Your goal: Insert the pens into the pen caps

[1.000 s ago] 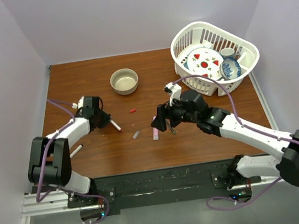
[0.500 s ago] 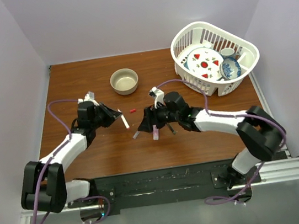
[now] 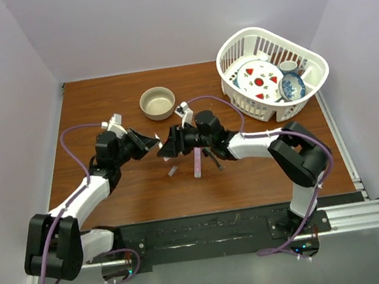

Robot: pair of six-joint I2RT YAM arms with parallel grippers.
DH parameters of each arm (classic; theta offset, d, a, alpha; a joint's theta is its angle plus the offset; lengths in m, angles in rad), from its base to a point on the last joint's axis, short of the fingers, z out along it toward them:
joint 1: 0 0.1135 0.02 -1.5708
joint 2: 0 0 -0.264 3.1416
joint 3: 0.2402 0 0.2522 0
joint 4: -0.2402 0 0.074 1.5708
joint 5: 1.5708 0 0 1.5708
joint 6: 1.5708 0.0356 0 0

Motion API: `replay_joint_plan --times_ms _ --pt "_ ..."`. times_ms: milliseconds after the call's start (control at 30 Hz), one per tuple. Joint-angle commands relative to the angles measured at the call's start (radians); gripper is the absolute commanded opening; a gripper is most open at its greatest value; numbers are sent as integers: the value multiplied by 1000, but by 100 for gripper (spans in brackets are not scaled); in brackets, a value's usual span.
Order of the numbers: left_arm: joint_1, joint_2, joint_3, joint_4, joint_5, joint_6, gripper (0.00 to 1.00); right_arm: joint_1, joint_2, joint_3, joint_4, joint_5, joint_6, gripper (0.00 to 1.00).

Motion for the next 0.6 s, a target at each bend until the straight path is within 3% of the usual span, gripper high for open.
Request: replay_joint_plan --times_ms 0,100,333,400,433,500,533,567 --pt "-6 -24 -5 70 41 -13 0 1 16 42 82 -29 42 56" --pt "-7 -16 -8 86 50 -21 0 1 24 44 91 -35 49 44" --pt "-9 -12 10 108 54 -21 0 -1 15 28 77 -55 51 42" --pt "-7 -12 14 108 59 -19 0 1 6 19 68 -56 46 25" --pt "-7 -13 16 111 64 -16 0 1 3 16 71 -55 42 10" --pt "-7 -4 33 106 85 13 0 1 -8 4 76 -56 40 0" --pt "-7 -3 42 94 90 28 4 -1 -14 -1 77 -53 42 0" --pt "-7 0 63 79 96 71 23 1 -22 -8 76 -52 40 0"
